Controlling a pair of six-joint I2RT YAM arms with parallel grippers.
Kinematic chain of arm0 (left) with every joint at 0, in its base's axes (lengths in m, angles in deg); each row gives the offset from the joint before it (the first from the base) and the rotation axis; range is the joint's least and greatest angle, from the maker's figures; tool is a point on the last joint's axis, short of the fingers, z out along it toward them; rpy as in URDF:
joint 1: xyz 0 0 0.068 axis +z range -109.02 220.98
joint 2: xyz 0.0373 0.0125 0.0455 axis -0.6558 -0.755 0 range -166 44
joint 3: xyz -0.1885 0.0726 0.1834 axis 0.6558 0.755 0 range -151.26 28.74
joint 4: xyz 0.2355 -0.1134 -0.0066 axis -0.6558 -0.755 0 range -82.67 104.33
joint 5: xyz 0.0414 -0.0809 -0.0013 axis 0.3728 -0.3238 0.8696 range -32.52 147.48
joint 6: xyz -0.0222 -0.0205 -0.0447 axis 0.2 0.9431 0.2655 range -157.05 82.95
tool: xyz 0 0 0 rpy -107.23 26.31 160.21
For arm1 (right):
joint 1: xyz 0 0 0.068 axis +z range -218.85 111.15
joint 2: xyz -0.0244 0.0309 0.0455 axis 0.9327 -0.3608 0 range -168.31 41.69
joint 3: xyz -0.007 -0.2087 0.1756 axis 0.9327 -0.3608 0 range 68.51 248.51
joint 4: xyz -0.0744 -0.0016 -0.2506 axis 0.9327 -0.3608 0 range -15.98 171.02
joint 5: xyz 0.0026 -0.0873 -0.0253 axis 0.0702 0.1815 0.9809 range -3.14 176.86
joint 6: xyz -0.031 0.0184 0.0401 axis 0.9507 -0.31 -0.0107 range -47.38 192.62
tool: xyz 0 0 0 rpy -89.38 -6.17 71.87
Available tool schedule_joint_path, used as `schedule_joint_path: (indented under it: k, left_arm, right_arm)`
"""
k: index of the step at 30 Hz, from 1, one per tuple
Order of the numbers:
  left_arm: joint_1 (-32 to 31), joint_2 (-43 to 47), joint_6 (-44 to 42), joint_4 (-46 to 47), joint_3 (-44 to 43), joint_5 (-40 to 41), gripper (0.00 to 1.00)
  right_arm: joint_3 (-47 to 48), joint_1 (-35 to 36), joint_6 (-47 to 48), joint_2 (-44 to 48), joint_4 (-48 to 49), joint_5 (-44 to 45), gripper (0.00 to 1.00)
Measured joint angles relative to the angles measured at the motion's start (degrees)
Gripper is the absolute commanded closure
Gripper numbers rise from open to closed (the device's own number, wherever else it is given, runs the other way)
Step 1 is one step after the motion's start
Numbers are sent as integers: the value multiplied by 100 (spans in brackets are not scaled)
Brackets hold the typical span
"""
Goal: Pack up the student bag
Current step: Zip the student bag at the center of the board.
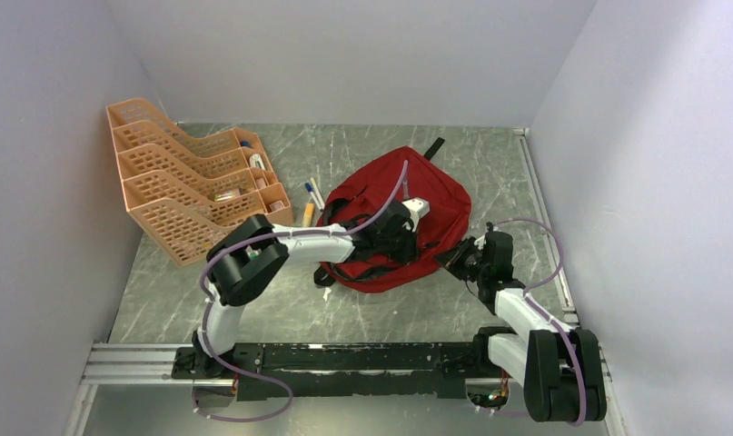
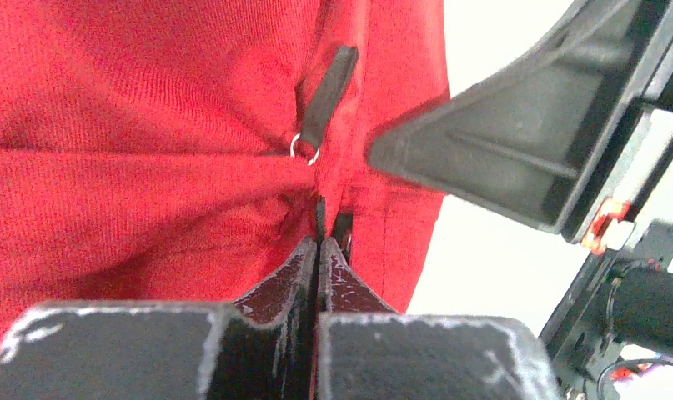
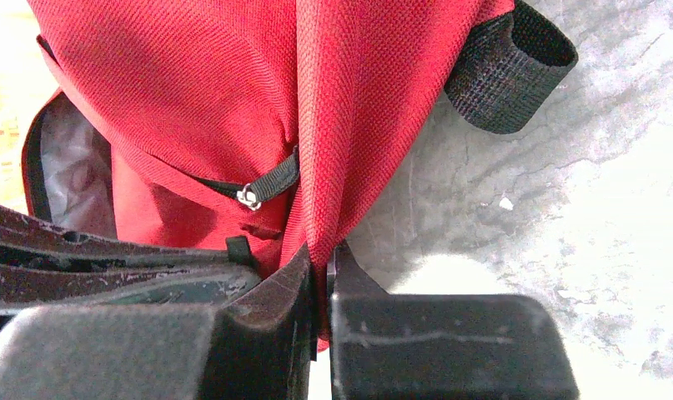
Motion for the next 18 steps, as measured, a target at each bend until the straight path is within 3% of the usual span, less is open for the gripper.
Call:
schedule_joint_path:
  k: [9, 18]
  left_arm:
    - [0, 619, -223, 656, 988, -66, 95]
    - [0, 1106, -293, 710, 1368, 87, 95]
  right_arm:
    - [0, 9, 0, 35, -63, -33, 100]
    - [0, 15, 37, 55, -129, -11, 100]
